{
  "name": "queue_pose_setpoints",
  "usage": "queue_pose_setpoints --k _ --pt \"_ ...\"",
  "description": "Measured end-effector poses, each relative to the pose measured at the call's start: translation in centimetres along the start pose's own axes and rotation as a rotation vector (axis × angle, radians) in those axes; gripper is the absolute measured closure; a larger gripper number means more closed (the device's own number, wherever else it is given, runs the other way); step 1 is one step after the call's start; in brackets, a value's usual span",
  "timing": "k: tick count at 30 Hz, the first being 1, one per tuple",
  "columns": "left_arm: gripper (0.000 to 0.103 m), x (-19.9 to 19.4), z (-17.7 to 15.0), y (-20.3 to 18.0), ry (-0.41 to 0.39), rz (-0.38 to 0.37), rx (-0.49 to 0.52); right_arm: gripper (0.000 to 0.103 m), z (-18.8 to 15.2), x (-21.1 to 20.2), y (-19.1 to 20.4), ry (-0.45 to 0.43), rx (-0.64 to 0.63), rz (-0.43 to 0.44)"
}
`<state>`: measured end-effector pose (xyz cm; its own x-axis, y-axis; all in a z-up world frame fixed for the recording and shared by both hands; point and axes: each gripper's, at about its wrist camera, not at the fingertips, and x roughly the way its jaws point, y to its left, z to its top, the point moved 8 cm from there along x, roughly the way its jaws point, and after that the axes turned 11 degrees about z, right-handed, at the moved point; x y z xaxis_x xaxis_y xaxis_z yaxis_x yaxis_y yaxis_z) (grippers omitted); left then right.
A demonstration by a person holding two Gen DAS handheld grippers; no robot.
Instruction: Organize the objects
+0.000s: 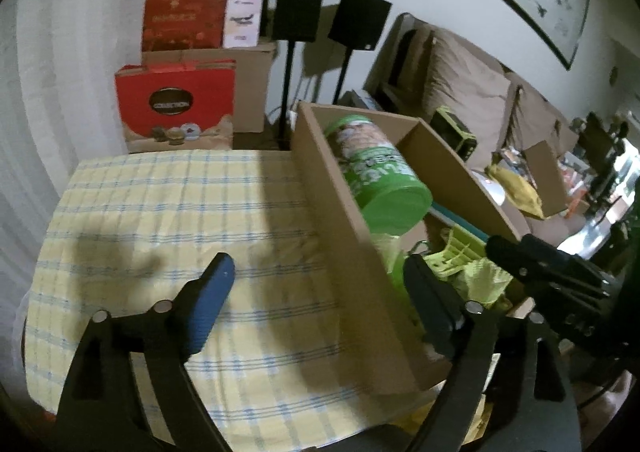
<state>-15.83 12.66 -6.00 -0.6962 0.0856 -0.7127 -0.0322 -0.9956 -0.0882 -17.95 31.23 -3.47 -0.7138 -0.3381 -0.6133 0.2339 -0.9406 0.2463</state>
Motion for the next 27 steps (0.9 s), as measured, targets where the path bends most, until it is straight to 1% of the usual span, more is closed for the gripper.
queue_pose_setpoints --k 4,6,7,9,10,16,20,27 --pt "0.006 -0.5 -0.2 1.8 -0.008 0.032 -0.008 0.019 0.1 0.0 1.1 -0.002 -0.018 0.018" --pt "0.001 -0.9 -0.4 2.4 -0.011 0.046 -0.003 0.014 0.0 0.0 1.8 -0.005 -0.026 0.031" --pt "0.000 -1.1 -0.5 2.6 -0.012 0.051 0.000 0.012 0.1 -0.1 2.1 -0.005 -0.029 0.036" --pt "0.000 -1.4 -0.6 3.2 -0.014 0.065 0.006 0.003 0.0 -0.1 2.8 -0.007 -0.043 0.038" --pt "0.000 -1.6 -0.7 3.4 -0.014 0.070 0.011 0.001 0.0 -0.2 3.2 -0.009 -0.054 0.033" --pt "0.000 -2.8 -1.2 4.9 -0.024 0.104 0.003 0.001 -0.2 -0.3 4.7 -0.013 -0.097 0.009" --pt "0.000 -3.8 -1.6 6.0 -0.042 0.134 -0.008 0.001 -0.8 -0.6 5.1 -0.010 -0.095 0.011" --pt "0.000 -6.1 -2.4 7.0 -0.073 0.168 -0.012 0.001 -1.6 -1.9 5.4 -0.030 -0.099 0.007"
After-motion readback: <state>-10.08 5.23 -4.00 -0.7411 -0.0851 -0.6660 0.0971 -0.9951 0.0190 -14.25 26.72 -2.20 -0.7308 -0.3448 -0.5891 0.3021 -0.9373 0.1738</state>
